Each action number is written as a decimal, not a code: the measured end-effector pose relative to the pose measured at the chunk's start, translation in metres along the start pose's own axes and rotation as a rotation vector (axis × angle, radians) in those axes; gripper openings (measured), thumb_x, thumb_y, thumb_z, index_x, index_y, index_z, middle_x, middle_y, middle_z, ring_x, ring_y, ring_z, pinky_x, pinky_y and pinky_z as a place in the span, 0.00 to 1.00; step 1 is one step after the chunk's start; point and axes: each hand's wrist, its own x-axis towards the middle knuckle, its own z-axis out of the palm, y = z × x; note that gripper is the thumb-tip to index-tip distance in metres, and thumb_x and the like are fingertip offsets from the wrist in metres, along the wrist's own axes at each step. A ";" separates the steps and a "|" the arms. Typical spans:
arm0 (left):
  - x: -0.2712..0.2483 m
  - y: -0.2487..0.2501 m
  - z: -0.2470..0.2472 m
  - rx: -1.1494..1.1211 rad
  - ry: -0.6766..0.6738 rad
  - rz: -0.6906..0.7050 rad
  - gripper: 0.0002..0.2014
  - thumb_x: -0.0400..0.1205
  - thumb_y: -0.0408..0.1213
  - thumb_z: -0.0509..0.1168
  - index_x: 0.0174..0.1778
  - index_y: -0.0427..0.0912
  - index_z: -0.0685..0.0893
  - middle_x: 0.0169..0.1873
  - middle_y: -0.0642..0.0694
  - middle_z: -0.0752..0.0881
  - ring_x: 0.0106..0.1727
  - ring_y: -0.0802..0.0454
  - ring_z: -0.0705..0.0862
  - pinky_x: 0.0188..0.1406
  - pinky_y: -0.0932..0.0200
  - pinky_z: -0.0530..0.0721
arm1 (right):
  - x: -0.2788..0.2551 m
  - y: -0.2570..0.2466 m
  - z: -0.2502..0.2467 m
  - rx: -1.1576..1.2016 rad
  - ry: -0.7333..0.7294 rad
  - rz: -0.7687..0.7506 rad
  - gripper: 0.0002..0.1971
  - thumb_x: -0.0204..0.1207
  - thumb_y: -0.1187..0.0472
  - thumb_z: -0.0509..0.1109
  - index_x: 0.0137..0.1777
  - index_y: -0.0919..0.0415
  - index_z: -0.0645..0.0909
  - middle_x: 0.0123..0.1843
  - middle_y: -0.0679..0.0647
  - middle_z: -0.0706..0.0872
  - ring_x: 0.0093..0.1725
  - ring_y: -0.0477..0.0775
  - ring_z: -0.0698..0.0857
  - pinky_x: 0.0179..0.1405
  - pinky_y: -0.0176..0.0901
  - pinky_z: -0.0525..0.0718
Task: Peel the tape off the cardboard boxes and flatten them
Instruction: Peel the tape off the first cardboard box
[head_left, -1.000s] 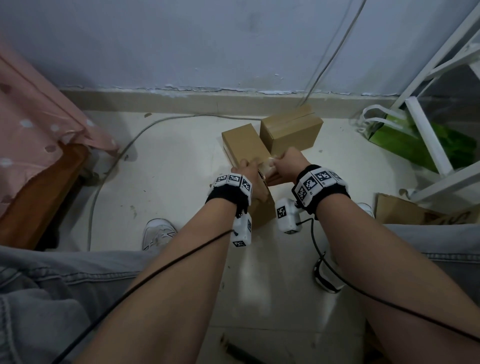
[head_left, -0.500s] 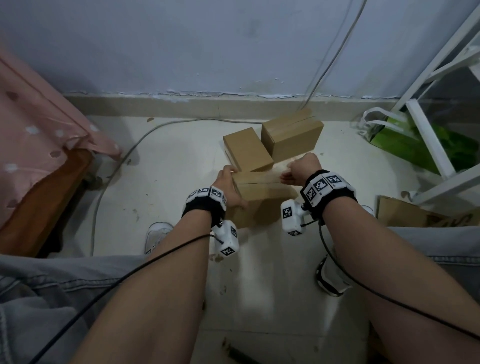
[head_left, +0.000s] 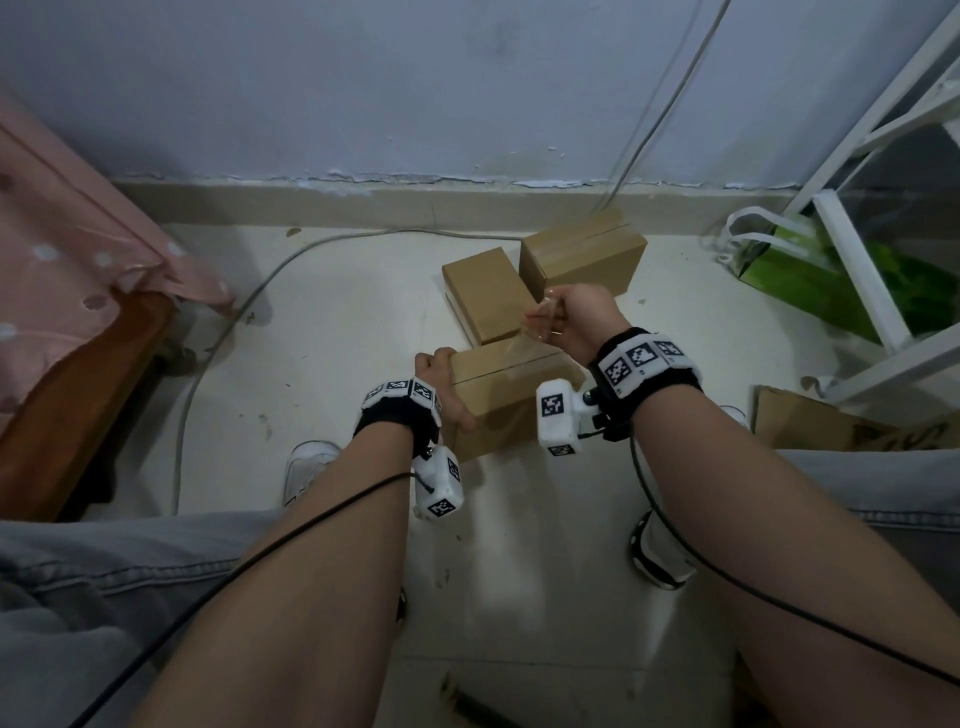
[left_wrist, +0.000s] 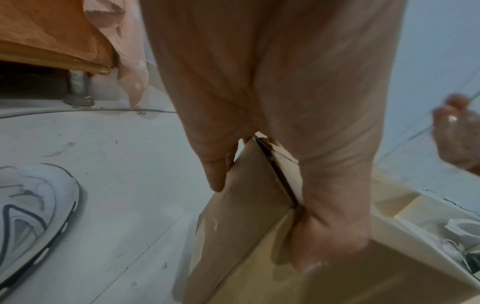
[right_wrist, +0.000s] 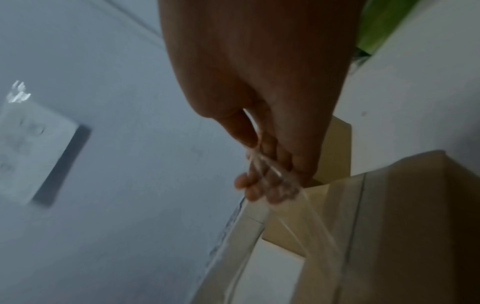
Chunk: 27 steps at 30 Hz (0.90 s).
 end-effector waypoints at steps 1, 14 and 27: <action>0.000 0.000 0.000 0.001 -0.003 -0.006 0.51 0.66 0.39 0.81 0.81 0.46 0.57 0.72 0.41 0.62 0.69 0.36 0.74 0.51 0.53 0.76 | 0.001 0.002 0.002 -0.098 0.038 -0.012 0.12 0.82 0.74 0.53 0.59 0.73 0.76 0.32 0.63 0.84 0.32 0.60 0.85 0.40 0.52 0.86; -0.004 0.009 0.001 0.107 -0.075 0.041 0.50 0.64 0.39 0.81 0.79 0.47 0.61 0.69 0.43 0.66 0.64 0.39 0.77 0.46 0.54 0.77 | 0.005 0.043 0.005 -1.653 -0.148 -0.144 0.28 0.64 0.42 0.83 0.54 0.62 0.83 0.52 0.57 0.88 0.54 0.59 0.86 0.57 0.52 0.86; -0.001 0.009 0.002 0.087 -0.071 0.062 0.49 0.63 0.40 0.82 0.77 0.48 0.62 0.66 0.44 0.68 0.54 0.47 0.74 0.45 0.57 0.74 | 0.008 0.038 -0.003 -1.603 -0.030 -0.104 0.12 0.71 0.54 0.77 0.50 0.62 0.89 0.50 0.58 0.89 0.53 0.59 0.87 0.56 0.47 0.87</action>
